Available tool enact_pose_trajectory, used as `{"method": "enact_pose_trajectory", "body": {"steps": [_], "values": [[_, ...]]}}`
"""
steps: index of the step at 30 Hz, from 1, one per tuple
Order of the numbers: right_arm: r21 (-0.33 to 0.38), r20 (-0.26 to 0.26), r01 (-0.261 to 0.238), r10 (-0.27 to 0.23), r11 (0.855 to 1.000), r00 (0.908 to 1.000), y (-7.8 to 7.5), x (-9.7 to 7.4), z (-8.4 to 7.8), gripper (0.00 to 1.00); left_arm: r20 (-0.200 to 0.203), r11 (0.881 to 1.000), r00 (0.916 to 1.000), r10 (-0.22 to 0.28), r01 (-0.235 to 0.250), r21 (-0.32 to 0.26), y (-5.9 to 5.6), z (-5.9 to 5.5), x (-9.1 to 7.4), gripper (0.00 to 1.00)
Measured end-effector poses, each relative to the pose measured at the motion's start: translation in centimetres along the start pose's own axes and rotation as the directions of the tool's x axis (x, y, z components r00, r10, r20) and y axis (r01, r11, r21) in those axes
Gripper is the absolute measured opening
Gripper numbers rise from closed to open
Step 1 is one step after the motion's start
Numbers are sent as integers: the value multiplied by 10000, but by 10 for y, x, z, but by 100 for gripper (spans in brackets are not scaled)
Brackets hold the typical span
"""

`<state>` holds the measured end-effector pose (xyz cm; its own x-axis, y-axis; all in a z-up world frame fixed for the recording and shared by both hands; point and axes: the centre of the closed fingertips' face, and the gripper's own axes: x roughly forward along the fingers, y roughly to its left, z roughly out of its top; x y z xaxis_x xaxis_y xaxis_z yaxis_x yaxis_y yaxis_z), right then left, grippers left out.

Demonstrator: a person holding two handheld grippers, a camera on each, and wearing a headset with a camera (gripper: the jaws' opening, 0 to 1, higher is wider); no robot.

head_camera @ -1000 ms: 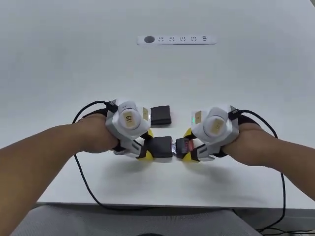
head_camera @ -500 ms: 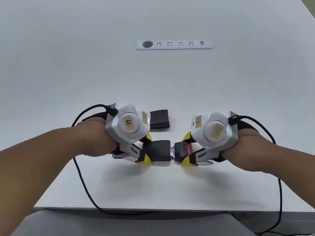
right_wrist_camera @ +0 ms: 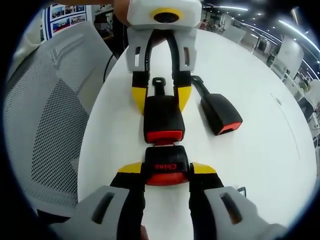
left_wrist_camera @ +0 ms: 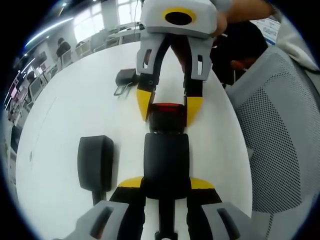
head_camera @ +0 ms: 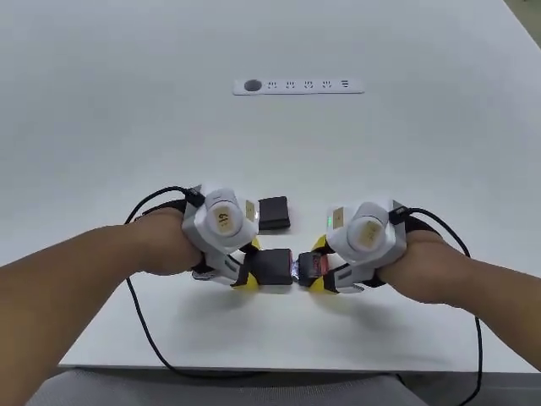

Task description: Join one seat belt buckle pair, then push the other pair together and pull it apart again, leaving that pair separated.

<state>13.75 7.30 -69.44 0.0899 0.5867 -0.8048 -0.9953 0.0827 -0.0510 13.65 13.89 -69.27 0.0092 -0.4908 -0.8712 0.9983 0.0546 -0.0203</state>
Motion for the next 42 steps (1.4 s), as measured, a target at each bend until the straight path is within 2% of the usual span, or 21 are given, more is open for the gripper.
{"method": "enact_pose_trajectory", "body": {"steps": [4,11,14,16,18,24,30,33,37,42], "values": [[1,36,19,-19,10000,10000,-2,1,0,32,-47,10000,10000,-10,10,14,1,-1,0,31],[-16,-24,42,-42,10000,10000,-1,0,0,33,137,10000,9999,25,-24,-49,-1,1,0,32],[55,-107,-9,9,10000,9999,-1,1,1,34,-63,10000,10000,-5,5,-29,0,2,0,32],[-51,-278,-4,2,10000,9996,-1,2,2,34,-238,10000,9997,-16,16,-12,5,-2,0,32],[-101,-364,28,-32,9999,9993,1,1,2,34,-339,10000,9994,7,-9,-65,0,0,2,33],[-271,-359,126,-136,9996,9993,0,0,0,35,-489,9998,9987,142,-149,-149,3,-3,2,33],[150,-230,316,-313,9994,9992,-2,-2,0,39,-299,9984,9992,248,-262,-491,0,-1,2,33],[115,-274,318,-315,9994,9991,-2,-2,-2,39,-260,9986,9988,423,-431,-316,2,-4,1,34],[421,-126,255,-250,9988,9996,1,-9,1,39,-141,9978,9983,560,-564,-358,-2,-2,-1,37],[558,184,229,-240,9982,9995,-2,-16,5,39,379,9953,9968,698,-671,-694,2,0,-8,37]]}}
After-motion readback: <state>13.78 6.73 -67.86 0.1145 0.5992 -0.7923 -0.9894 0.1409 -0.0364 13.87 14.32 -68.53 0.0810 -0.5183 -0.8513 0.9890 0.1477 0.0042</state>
